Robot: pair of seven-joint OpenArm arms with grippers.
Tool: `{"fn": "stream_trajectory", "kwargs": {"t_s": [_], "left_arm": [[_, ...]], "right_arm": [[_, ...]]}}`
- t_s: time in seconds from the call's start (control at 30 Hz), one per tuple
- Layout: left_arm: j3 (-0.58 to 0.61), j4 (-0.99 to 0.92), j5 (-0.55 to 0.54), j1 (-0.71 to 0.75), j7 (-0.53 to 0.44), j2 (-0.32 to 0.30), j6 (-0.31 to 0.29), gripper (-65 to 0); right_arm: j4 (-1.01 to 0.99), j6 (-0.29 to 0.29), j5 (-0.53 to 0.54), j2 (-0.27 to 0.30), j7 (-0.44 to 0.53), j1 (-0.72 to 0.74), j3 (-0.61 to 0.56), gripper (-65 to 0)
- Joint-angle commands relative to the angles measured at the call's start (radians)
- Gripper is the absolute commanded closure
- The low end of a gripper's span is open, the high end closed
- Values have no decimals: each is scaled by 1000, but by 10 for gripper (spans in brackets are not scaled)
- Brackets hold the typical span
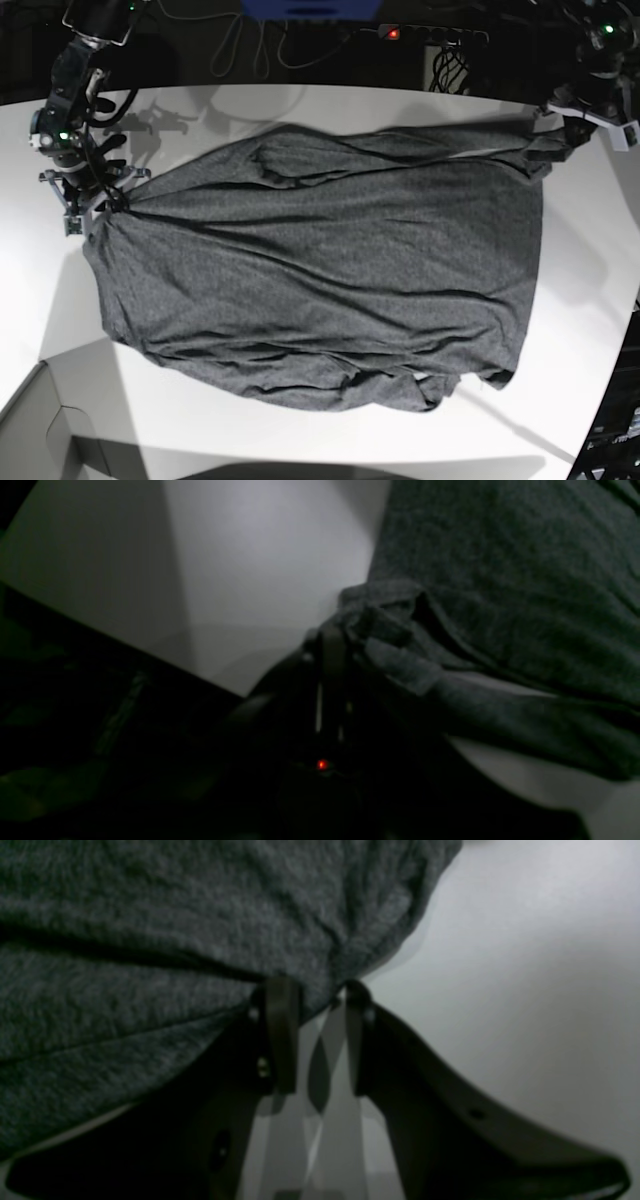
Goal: Layout the t-shirt on the table in an organized manner, then fold the t-shirt properly
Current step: 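Pull the shirt edges apart with both grippers to stretch it, then release the shirt with the left gripper and lower it onto the side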
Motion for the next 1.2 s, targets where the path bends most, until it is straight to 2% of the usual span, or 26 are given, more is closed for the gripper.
{"fn": "stream_trajectory", "kwargs": {"t_s": [0.0,0.3,0.37,0.57,0.63,0.73,0.8,0.87,1.0,1.07,1.17], "left_arm": [[-4,21,-16,3,-20,-9,1,-4],[-9,12,-6,6,-20,-20,2,-14],[-10,12,-6,8,-20,-20,2,-57],[-17,16,-8,14,-20,-20,2,-282],[-66,20,-14,11,-20,-20,2,-311],[-155,21,-23,-17,-20,-20,1,-315],[-211,23,-65,-46,-20,-23,1,-316],[-233,23,-131,-74,-19,-54,1,-314],[-107,9,-211,-169,24,-125,16,-315],[-36,-31,-174,-242,38,-135,40,-316],[31,-114,-77,-327,26,-135,113,-316]], "right_arm": [[18,-11,-13,6,-13,5,1,-165],[57,-11,-13,3,-15,4,-4,-165],[57,-11,-13,3,-15,4,-4,-165],[57,-11,-13,3,-15,4,-4,-165],[57,-11,-13,3,-15,4,-4,-165],[57,-11,-13,3,-15,4,-4,-165],[57,-11,-13,3,-15,4,-4,-165],[57,-9,-13,3,-15,4,-4,-165],[56,-9,-13,-2,-15,5,-6,-165],[57,-9,-13,-11,-15,5,-6,-165],[57,-9,-13,-11,-15,5,-7,-165]]}}
